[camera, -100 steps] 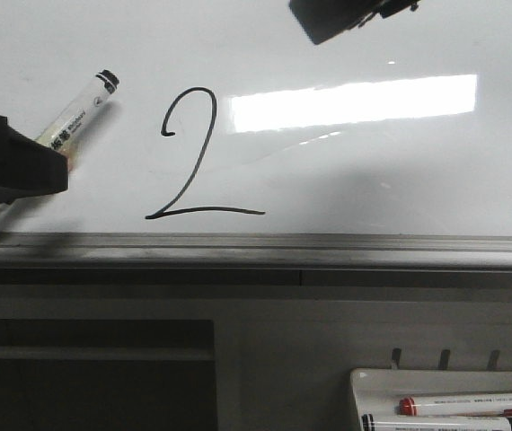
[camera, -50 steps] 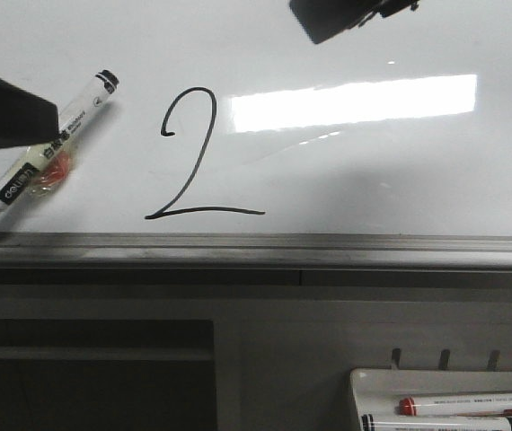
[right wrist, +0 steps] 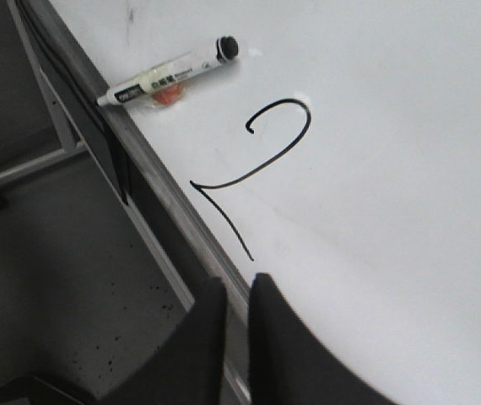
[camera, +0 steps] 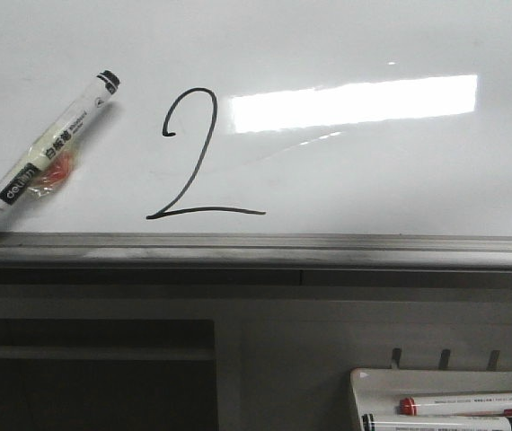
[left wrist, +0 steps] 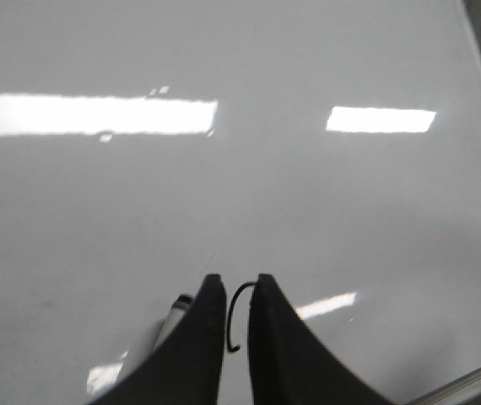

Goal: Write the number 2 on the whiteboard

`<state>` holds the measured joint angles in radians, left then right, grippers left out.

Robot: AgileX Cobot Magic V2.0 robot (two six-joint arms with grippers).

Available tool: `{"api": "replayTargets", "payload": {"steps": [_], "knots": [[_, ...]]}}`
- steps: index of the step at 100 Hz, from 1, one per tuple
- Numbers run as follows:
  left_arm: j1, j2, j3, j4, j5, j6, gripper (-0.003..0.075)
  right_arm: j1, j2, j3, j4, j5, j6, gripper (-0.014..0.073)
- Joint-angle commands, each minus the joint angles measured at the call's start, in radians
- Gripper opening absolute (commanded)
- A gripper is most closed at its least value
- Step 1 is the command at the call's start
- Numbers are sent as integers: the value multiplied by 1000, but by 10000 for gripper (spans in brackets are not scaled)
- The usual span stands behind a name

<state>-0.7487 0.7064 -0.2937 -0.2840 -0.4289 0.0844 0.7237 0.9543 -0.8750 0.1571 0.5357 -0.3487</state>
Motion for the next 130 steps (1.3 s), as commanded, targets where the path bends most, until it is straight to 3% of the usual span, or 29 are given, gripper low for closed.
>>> {"api": "replayTargets", "payload": {"steps": [1,24,39,52,130], "knots": [[-14,-63,-25,48,-55,-1,-20,-5,-82,7,10,-106,3,-71],[-20,-226,-11,204,65,-1,-20,-5,-342,170,10,-184,3,-71],[-20,-304,-11,219,216,-1,-20,-5,-483,289,10,-179,3,-71],[-20,-345,-11,234,238,-1,-20,-5,-562,357,12,-183,3,-71],[-20,-351,-15,232,235,-1,-20,-5,-579,371,14,-161,3,-71]]}}
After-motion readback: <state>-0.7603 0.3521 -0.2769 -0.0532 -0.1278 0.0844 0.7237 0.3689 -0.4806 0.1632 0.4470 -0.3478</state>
